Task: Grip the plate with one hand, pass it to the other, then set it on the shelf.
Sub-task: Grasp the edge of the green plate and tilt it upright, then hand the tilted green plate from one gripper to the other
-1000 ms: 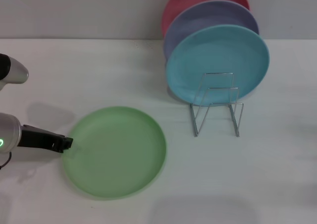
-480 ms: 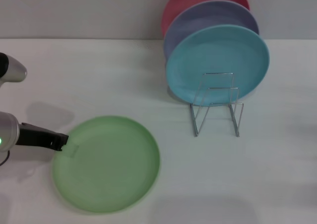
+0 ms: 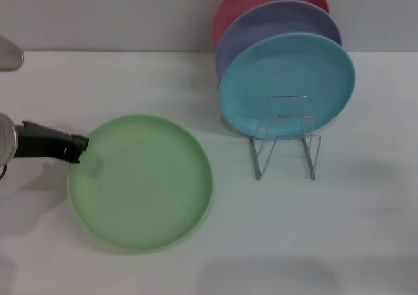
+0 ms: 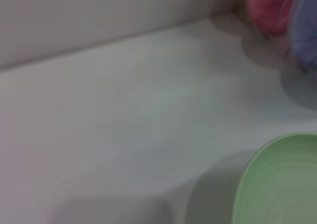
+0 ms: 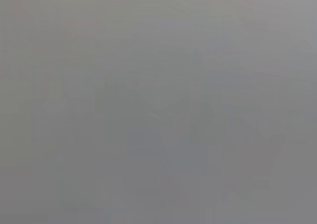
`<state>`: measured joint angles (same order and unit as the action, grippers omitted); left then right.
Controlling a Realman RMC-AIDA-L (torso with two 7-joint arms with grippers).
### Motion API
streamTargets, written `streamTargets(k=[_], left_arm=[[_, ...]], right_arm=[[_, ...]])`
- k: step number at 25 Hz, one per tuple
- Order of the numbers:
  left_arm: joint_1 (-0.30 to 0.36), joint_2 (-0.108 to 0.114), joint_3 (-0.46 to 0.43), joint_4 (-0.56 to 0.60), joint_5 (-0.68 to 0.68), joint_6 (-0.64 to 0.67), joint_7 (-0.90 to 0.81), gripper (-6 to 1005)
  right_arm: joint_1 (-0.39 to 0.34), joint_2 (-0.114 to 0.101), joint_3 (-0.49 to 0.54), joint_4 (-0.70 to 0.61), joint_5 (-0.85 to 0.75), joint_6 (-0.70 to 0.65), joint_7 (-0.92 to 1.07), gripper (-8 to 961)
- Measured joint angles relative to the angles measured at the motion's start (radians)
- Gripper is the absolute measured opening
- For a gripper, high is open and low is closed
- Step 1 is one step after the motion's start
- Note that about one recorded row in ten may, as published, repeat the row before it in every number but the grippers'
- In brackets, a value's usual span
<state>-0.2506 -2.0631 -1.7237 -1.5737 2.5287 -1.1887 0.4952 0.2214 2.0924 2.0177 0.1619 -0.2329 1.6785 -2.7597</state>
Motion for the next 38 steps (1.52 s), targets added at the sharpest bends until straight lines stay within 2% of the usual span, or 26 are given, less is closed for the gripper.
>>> streamTargets(k=[4,5,6,7,8,10,11,12,14,15,16,17,19,20,21,22,23,24,25,26,27,31,32,36,38], left_arm=[[0.004,0.0,0.003,-0.057,0.0,0.0,0.0,21],[0.007,0.0,0.002,-0.075,-0.001,0.0,0.0,21],[0.011,0.0,0.002,-0.102,-0.002,-0.001,0.0,21],[0.011,0.0,0.002,-0.102,-0.002,-0.001,0.0,21],[0.013,0.0,0.002,-0.117,-0.001,-0.001,-0.001,21],[0.014,0.001,0.002,-0.144,0.001,-0.002,-0.003,21],[0.015,0.001,0.0,-0.165,0.001,-0.004,-0.004,21],[0.015,0.001,0.0,-0.165,0.001,-0.004,-0.004,21],[0.014,0.0,-0.004,-0.178,0.001,-0.004,-0.004,21],[0.014,0.0,-0.004,-0.183,0.001,-0.004,-0.004,21],[0.013,0.0,-0.006,-0.186,0.001,-0.001,-0.004,21],[0.013,0.0,-0.006,-0.186,0.001,-0.001,-0.004,21],[0.012,0.0,-0.008,-0.192,0.001,0.002,-0.005,21],[0.012,0.0,-0.009,-0.195,0.002,0.004,-0.005,21],[0.011,0.0,-0.01,-0.204,0.002,0.011,-0.006,21],[0.011,0.0,-0.01,-0.204,0.002,0.011,-0.006,21],[0.011,0.0,-0.015,-0.21,0.002,0.016,-0.007,21],[0.01,0.0,-0.02,-0.213,0.002,0.019,-0.007,21],[0.01,0.0,-0.02,-0.213,0.002,0.019,-0.007,21],[0.004,0.0,-0.023,-0.214,0.001,0.023,-0.008,21],[0.004,0.0,-0.023,-0.214,0.001,0.023,-0.008,21],[-0.004,0.0,-0.035,-0.217,-0.003,0.03,-0.004,21],[-0.006,0.0,-0.04,-0.22,-0.004,0.031,-0.002,21],[-0.01,0.001,-0.047,-0.222,-0.005,0.034,0.0,21],[-0.01,0.001,-0.047,-0.222,-0.005,0.034,0.0,22]], right_arm=[[0.013,-0.007,-0.052,0.093,0.0,0.02,0.141,824],[0.021,-0.011,-0.076,0.124,-0.002,0.005,0.183,824],[0.032,-0.016,-0.127,0.212,-0.016,-0.053,0.233,824],[0.032,-0.016,-0.127,0.212,-0.016,-0.053,0.233,824],[0.035,-0.016,-0.149,0.265,-0.026,-0.089,0.245,824],[0.029,-0.015,-0.199,0.416,-0.07,-0.225,0.286,823],[0.026,-0.015,-0.246,0.568,-0.13,-0.388,0.358,823],[0.026,-0.015,-0.246,0.568,-0.13,-0.388,0.358,823],[0.037,-0.019,-0.278,0.705,-0.215,-0.563,0.47,823],[0.049,-0.021,-0.286,0.787,-0.294,-0.663,0.567,823],[0.076,-0.025,-0.289,0.904,-0.459,-0.801,0.761,823],[0.076,-0.025,-0.289,0.904,-0.459,-0.801,0.761,823],[0.12,-0.034,-0.287,1.017,-0.714,-0.912,1.044,823],[0.14,-0.039,-0.287,1.051,-0.81,-0.927,1.16,823],[0.189,-0.048,-0.289,1.12,-1.046,-0.933,1.43,823],[0.189,-0.048,-0.289,1.12,-1.046,-0.933,1.43,823],[0.217,-0.05,-0.29,1.154,-1.179,-0.922,1.575,823],[0.268,-0.05,-0.29,1.204,-1.417,-0.889,1.818,823],[0.268,-0.05,-0.29,1.204,-1.417,-0.889,1.818,823],[0.329,-0.045,-0.293,1.241,-1.676,-0.82,2.063,823],[0.329,-0.045,-0.293,1.241,-1.676,-0.82,2.063,823],[0.467,-0.043,-0.313,1.213,-1.998,-0.677,2.332,823],[0.467,-0.043,-0.313,1.213,-1.998,-0.677,2.332,823],[0.556,-0.048,-0.307,1.139,-2.034,-0.602,2.363,823],[0.569,-0.048,-0.308,1.122,-2.035,-0.597,2.363,823]])
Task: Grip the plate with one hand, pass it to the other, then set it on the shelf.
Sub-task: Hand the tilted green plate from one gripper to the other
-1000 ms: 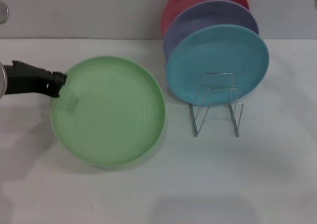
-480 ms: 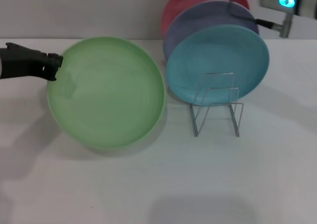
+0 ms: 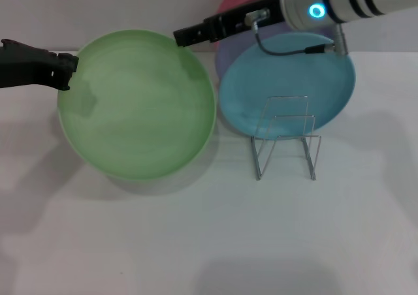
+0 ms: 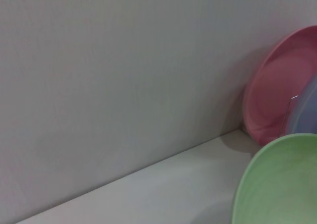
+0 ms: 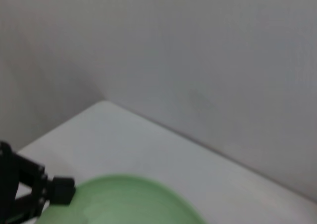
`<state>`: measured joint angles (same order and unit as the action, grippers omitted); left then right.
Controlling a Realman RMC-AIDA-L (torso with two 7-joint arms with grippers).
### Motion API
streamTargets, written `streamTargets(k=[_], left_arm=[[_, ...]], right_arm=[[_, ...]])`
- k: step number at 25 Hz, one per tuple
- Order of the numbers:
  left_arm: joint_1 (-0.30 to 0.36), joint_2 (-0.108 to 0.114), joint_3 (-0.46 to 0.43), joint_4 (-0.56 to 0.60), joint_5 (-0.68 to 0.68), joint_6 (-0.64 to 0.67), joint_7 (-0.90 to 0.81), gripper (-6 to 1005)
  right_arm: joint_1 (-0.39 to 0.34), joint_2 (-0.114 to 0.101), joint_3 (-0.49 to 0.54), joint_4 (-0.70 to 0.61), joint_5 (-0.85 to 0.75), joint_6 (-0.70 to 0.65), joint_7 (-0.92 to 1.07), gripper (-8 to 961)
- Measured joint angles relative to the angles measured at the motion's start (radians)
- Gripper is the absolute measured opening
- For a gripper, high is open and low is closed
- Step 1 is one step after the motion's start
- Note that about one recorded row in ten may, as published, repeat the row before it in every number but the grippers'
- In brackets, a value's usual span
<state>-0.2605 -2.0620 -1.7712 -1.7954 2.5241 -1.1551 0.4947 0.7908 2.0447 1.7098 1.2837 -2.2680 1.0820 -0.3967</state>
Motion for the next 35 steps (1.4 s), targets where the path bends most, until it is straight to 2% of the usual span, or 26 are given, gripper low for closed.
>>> streamTargets(k=[3,8,16,31,33,35], left_arm=[[0.0,0.0,0.0,0.0,0.0,0.0,0.0,22],[-0.002,0.0,-0.001,-0.001,-0.003,0.0,0.001,22],[-0.003,-0.003,0.01,0.002,-0.01,0.001,0.001,22],[-0.003,-0.003,0.012,0.009,-0.028,0.008,0.001,22],[-0.004,-0.003,0.012,0.013,-0.028,0.024,0.001,22],[-0.002,-0.003,0.014,0.016,-0.029,0.035,0.001,22]], right_arm=[[0.036,0.004,-0.008,-0.057,-0.005,0.008,-0.005,824],[0.052,0.007,-0.009,-0.102,-0.011,-0.008,-0.015,824],[0.066,0.01,-0.046,-0.149,-0.008,-0.053,-0.04,813],[0.087,0.018,-0.049,-0.216,-0.003,-0.095,-0.116,761],[0.079,0.019,-0.05,-0.208,0.0,-0.098,-0.138,584],[0.077,0.019,-0.05,-0.208,0.001,-0.099,-0.145,487]])
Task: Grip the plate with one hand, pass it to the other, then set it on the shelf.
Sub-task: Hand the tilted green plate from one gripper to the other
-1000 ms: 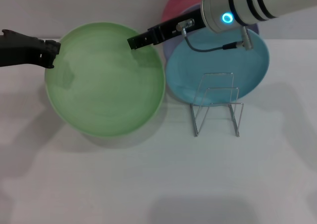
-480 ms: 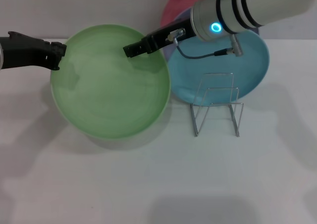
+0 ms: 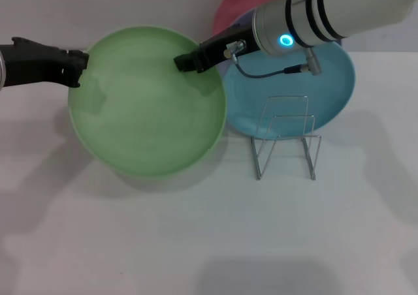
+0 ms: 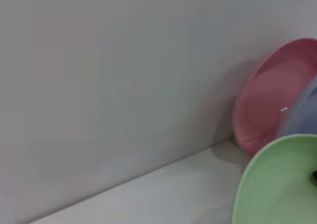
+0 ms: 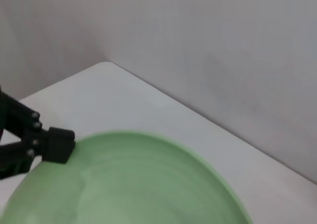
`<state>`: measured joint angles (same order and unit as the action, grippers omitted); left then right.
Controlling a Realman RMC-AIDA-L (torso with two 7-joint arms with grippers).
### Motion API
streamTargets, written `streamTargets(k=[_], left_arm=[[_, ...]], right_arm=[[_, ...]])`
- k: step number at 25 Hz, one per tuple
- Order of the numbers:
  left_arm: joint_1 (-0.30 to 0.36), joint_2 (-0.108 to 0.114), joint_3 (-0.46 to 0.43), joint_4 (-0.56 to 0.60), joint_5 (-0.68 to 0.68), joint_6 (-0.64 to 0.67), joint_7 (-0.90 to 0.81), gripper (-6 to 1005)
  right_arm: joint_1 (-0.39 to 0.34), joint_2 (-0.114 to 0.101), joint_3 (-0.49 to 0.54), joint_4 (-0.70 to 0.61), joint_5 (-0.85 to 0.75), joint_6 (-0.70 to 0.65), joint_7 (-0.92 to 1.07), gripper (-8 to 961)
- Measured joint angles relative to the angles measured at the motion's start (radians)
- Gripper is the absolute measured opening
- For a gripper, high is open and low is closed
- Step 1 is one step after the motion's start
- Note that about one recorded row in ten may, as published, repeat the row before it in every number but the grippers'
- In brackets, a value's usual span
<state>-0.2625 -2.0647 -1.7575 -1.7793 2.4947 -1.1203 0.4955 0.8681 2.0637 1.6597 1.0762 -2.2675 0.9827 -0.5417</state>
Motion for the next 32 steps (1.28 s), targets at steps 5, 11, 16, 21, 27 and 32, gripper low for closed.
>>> streamTargets(k=[5,11,16,21,27,32], left_arm=[[0.006,0.001,0.009,0.006,-0.012,0.024,0.0,22],[0.006,0.0,0.009,0.006,-0.015,0.026,0.0,22],[0.007,0.0,0.017,0.003,-0.018,0.032,0.0,74],[0.009,0.0,0.038,-0.008,-0.019,0.034,0.0,166],[0.019,0.0,0.053,-0.044,-0.02,0.035,0.014,284],[0.062,0.0,0.083,-0.094,-0.023,0.1,0.086,440]], right_arm=[[-0.02,0.011,0.0,0.01,0.009,-0.012,-0.062,277],[-0.061,0.011,-0.003,0.075,0.037,-0.014,-0.072,155],[-0.09,0.011,-0.004,0.118,0.038,-0.01,-0.072,118],[-0.103,0.012,-0.007,0.127,0.035,-0.002,-0.073,90],[-0.124,0.012,-0.011,0.142,0.03,-0.005,-0.073,84],[-0.158,0.011,0.007,0.174,0.02,-0.038,-0.073,73]])
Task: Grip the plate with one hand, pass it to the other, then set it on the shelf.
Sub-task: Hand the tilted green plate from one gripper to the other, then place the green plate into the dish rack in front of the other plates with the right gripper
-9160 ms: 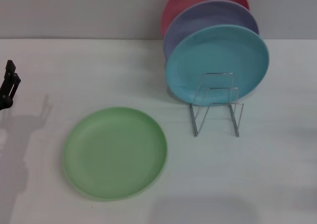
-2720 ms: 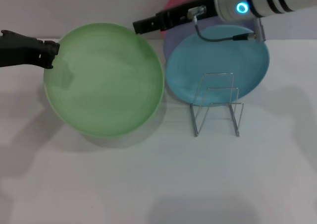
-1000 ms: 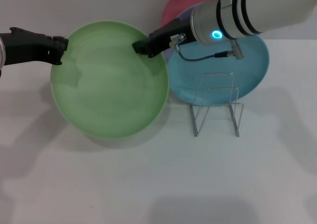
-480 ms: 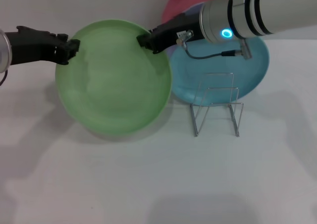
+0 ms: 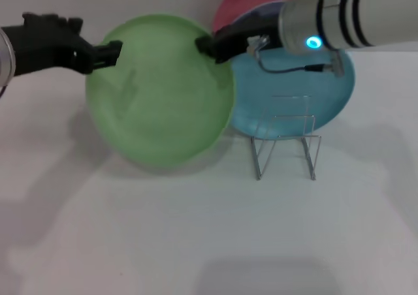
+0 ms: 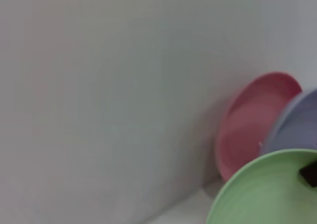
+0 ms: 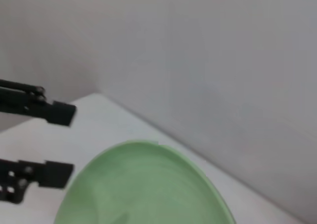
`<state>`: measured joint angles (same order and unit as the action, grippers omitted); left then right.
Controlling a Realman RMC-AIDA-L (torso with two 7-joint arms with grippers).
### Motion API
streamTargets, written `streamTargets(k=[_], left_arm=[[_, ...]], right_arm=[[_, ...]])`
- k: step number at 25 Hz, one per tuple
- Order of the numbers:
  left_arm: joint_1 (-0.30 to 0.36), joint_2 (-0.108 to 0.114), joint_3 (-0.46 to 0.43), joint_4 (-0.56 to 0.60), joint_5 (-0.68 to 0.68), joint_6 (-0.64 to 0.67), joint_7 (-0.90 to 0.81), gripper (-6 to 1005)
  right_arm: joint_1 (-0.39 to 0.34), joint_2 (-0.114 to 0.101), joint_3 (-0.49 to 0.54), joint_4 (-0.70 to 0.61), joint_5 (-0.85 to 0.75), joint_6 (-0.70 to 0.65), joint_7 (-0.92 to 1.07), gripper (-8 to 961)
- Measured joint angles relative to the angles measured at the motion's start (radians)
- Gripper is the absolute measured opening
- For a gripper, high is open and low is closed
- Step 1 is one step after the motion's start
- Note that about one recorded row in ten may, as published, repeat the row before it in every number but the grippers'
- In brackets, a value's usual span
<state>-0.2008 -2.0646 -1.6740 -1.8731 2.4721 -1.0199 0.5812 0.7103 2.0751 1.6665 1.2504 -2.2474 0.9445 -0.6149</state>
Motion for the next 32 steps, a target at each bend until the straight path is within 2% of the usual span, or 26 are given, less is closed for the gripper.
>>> streamTargets(k=[1,3,8,9,10,11,12,13,14,15,16,17,18,19,20,21,22,23,26,27,29,30,31,32], left_arm=[[0.029,0.0,0.018,-0.01,0.0,0.076,0.037,488],[0.041,0.0,0.027,-0.011,0.001,0.115,0.051,585],[0.162,0.001,0.131,0.029,0.005,0.541,0.114,770],[0.188,0.001,0.159,0.054,0.005,0.662,0.122,807],[0.214,0.001,0.187,0.082,0.005,0.774,0.128,807],[0.234,0.001,0.217,0.124,0.005,0.904,0.13,806],[0.248,0.001,0.237,0.153,0.003,1.002,0.128,806],[0.26,0.001,0.269,0.227,0.0,1.172,0.109,806],[0.263,0.0,0.283,0.268,-0.003,1.257,0.083,806],[0.263,0.0,0.283,0.268,-0.003,1.257,0.083,805],[0.26,0.003,0.319,0.407,0.009,1.48,-0.024,805],[0.26,0.003,0.319,0.407,0.009,1.48,-0.024,804],[0.248,0.005,0.328,0.48,0.036,1.563,-0.094,804],[0.248,0.005,0.328,0.48,0.036,1.563,-0.094,803],[0.238,0.005,0.333,0.527,0.059,1.609,-0.138,803],[0.204,0.004,0.333,0.673,0.128,1.701,-0.261,802],[0.204,0.004,0.333,0.673,0.128,1.701,-0.261,802],[0.19,0.004,0.333,0.727,0.149,1.733,-0.312,802],[0.19,0.004,0.333,0.727,0.149,1.733,-0.312,802],[0.19,0.004,0.333,0.727,0.149,1.733,-0.312,802],[0.19,0.004,0.333,0.727,0.149,1.733,-0.312,802],[0.166,0.004,0.336,0.885,0.192,1.861,-0.44,802],[0.166,0.004,0.336,0.885,0.192,1.861,-0.44,802],[0.166,0.004,0.337,0.943,0.22,1.913,-0.507,802]], right_arm=[[-0.016,-0.001,0.004,0.022,-0.001,-0.013,0.0,65],[-0.026,-0.001,0.008,0.034,-0.001,-0.017,0.0,65],[-0.101,0.001,0.014,0.116,0.003,-0.049,-0.045,64],[-0.123,0.002,0.01,0.143,0.004,-0.062,-0.053,64],[-0.147,0.002,0.008,0.169,0.005,-0.076,-0.06,64],[-0.214,0.003,-0.002,0.243,0.019,-0.116,-0.087,64],[-0.247,0.003,-0.01,0.272,0.036,-0.139,-0.112,64],[-0.247,0.003,-0.01,0.272,0.036,-0.139,-0.112,64],[-0.284,0.003,-0.018,0.3,0.069,-0.166,-0.153,64],[-0.323,0.003,-0.029,0.328,0.115,-0.197,-0.209,64],[-0.404,0.003,-0.049,0.371,0.257,-0.249,-0.362,64],[-0.436,0.003,-0.056,0.38,0.327,-0.265,-0.439,64],[-0.436,0.003,-0.056,0.38,0.327,-0.265,-0.439,64],[-0.471,0.004,-0.061,0.385,0.416,-0.278,-0.535,65],[-0.502,0.004,-0.066,0.383,0.515,-0.285,-0.642,65],[-0.561,0.005,-0.081,0.355,0.706,-0.282,-0.868,65],[-0.561,0.005,-0.081,0.355,0.706,-0.282,-0.868,65],[-0.588,0.005,-0.089,0.334,0.805,-0.272,-0.986,65],[-0.639,0.004,-0.079,0.21,1.046,-0.189,-1.323,65],[-0.639,0.004,-0.079,0.21,1.046,-0.189,-1.323,65],[-0.651,0.004,-0.063,0.128,1.152,-0.118,-1.48,65],[-0.655,0.003,-0.05,0.09,1.2,-0.074,-1.554,65],[-0.658,0.003,-0.019,0.027,1.268,0.01,-1.656,65],[-0.658,0.003,-0.019,0.027,1.268,0.01,-1.656,64]])
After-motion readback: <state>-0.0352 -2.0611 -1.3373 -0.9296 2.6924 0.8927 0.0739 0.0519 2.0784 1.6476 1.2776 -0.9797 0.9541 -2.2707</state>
